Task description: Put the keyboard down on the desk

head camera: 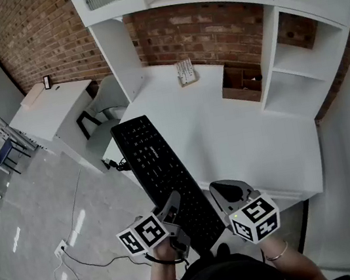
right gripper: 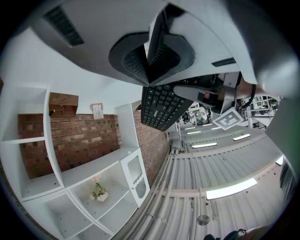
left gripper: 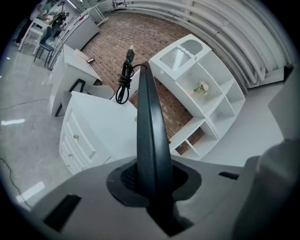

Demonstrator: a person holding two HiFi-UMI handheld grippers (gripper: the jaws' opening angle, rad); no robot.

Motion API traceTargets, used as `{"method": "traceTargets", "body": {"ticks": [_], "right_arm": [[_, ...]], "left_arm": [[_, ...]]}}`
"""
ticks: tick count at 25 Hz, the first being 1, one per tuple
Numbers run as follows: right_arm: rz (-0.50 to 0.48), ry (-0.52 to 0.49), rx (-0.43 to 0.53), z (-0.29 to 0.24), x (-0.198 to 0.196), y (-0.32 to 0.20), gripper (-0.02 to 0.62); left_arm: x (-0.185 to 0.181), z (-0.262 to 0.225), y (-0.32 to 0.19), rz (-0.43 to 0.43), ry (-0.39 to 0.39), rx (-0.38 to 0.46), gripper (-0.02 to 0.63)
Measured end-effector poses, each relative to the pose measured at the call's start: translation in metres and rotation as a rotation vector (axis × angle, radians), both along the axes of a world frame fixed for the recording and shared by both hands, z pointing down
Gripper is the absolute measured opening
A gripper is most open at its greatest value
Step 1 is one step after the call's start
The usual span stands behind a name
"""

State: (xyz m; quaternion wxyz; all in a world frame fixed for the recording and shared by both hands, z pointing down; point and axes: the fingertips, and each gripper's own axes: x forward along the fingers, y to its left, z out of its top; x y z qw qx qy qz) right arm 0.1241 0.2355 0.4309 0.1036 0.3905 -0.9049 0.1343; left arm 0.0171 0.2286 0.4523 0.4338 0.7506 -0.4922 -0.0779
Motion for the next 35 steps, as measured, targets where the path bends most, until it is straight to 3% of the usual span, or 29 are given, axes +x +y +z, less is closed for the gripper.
{"method": "traceTargets", "body": {"ticks": [11, 19, 25, 35], "right_arm": [[-0.019, -0.043, -0.051, 0.01, 0.0, 0.002, 0.005], [-0.029, -0.074, -0.068, 0.011, -0.013, -0.027, 0.005], [-0.019, -0.069, -0.067, 0.012, -0.034, -0.078, 0.005], [0.045, -0.076, -0.08, 0.009, -0.087, -0.211, 0.005]], "left_arm": [[-0.002, 0.001, 0.004, -0.02, -0.005, -0.004, 0.072], [-0.017, 0.005, -0.02, -0.024, -0.002, -0.01, 0.072], [-0.04, 0.008, -0.077, -0.014, 0.008, 0.004, 0.072], [-0.085, 0.003, -0.221, 0.036, 0.044, 0.02, 0.072]]}}
